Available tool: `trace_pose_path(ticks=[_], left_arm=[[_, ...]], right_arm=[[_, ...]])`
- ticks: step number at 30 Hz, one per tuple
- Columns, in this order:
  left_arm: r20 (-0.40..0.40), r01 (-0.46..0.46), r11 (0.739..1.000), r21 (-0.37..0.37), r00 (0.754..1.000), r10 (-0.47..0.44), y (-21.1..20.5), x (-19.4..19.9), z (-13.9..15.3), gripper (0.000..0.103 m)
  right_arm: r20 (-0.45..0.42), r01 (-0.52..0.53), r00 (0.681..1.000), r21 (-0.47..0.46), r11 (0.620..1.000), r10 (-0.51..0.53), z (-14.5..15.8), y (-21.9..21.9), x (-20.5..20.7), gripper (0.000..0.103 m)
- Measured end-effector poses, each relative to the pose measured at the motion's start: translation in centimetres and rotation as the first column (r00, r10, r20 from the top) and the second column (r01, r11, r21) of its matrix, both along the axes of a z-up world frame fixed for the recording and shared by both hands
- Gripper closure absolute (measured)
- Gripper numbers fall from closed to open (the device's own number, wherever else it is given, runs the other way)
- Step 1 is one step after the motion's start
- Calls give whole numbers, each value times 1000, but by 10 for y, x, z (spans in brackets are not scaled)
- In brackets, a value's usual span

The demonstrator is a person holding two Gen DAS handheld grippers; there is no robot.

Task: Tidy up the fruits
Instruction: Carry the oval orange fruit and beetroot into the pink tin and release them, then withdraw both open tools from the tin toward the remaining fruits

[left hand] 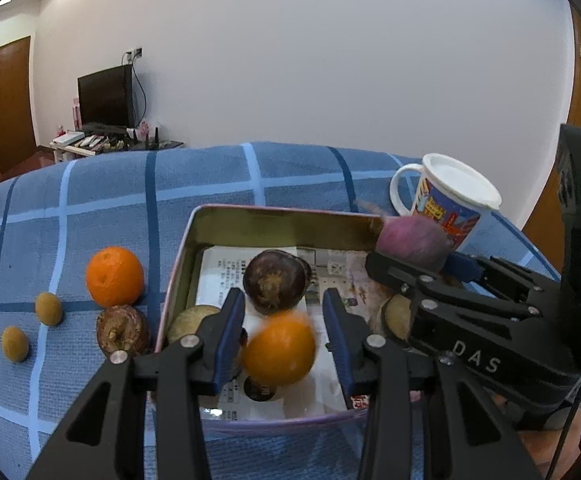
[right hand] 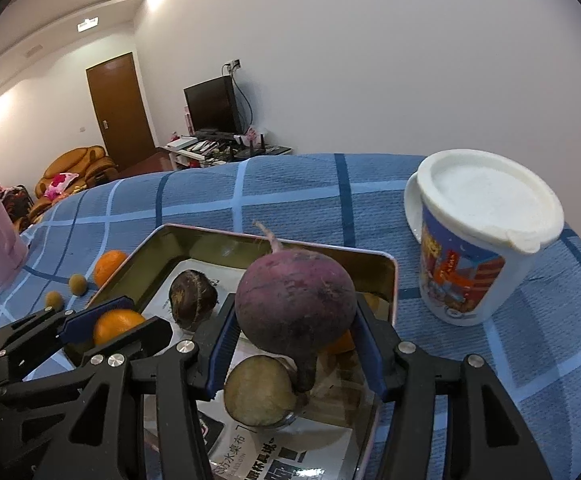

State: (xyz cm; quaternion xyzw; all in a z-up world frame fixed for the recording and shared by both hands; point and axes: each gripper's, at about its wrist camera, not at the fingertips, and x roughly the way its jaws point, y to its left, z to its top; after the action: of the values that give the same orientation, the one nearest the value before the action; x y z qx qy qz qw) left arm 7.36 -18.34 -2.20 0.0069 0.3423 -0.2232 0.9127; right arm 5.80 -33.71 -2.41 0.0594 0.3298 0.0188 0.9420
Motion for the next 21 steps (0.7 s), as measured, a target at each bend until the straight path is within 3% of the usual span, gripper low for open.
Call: trace_pose_path(ticks=[3,7,9,13,17,21], left_arm=[[8,-11,1000,-6,1000,11,3,-1,1,55],[12,-64,998,-21,998,64,13,-1,2,27],[13,-62,997,-44,998,62,16,-1,3,22],[40,-48,996,-74,998,51,18,-8,9,0],[132,-52,997,-53,990,58,22,-18,22,0],[177,-128,986,-107,973,146,49,-19,35,0]], right_arm=[[13,-2,1000,12,1000,2,1,-1,-2,46],[37,1,999,55,998,-3,3,-6,-7,46],[47,7,999,101,995,-11,3,-12,-10,43],[67,5,998,192,981,-18,6,-22,-15,38],[142,32,988,209,977,-63,18,-28,-30,32],[231,125,960,164,978,-161,32,-31,-49,30]])
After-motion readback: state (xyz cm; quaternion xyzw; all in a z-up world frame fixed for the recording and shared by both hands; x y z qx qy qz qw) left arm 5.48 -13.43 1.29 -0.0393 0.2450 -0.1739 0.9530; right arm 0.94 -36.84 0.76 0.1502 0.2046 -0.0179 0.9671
